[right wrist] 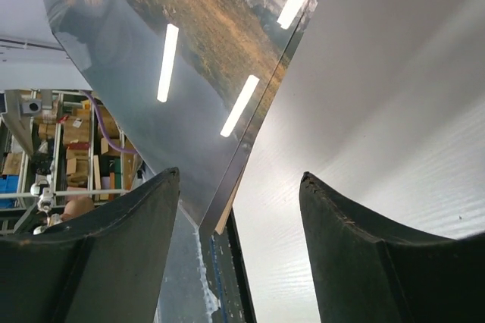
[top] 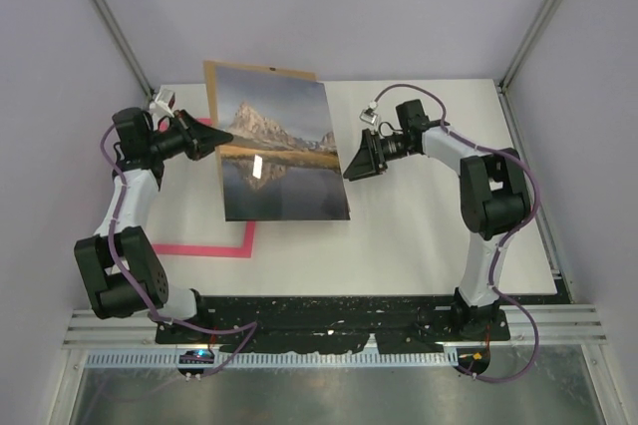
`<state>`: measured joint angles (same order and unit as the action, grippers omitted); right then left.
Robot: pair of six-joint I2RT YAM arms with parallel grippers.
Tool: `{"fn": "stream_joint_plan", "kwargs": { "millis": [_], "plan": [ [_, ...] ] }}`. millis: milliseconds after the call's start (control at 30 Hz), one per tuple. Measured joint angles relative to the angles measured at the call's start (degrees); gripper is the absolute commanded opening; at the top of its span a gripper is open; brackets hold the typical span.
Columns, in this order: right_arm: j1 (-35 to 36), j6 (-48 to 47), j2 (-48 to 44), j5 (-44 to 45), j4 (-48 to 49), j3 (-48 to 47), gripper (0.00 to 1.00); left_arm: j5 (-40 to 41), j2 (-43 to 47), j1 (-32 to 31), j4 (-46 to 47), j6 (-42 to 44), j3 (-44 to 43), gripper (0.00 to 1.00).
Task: Take the photo out of the frame
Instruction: Remove the photo frame item from the photo frame.
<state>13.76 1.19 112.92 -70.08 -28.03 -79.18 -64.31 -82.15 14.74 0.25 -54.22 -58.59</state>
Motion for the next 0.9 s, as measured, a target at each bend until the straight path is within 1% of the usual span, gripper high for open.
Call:
{"fn": "stream_joint_plan", "kwargs": {
  "millis": [67,267,367,533,700,900],
  "plan": [
    [0.07,0.94,0.11,-1.18,1.03,0.07,0.61,-0.52,0.39,0.00,2.12,-1.44,0.46,0.00],
    [0.00,3.67,1.27,-5.49,4.33,0.90,0.49,-1.73,1.64,0.00,5.11,-3.23,0.87,0.00],
    [0.00,5.16,1.81,-6.32,5.55,1.29,0.51,-1.99,1.81,0.00,5.97,-3.80,0.90,0.00],
    [-0.28,6.67,2.21,-7.06,6.69,0.55,0.60,-2.40,1.84,0.00,6.45,-3.87,1.55,0.00],
    [-0.81,8.55,4.81,-7.63,7.56,-5.92,0.61,-2.58,1.84,-0.22,6.40,-3.85,2.08,0.00],
    [-1.27,15.54,10.05,-7.39,14.40,-13.66,0.62,-2.64,1.84,-1.20,6.40,-3.74,2.10,0.00]
  ]
}}
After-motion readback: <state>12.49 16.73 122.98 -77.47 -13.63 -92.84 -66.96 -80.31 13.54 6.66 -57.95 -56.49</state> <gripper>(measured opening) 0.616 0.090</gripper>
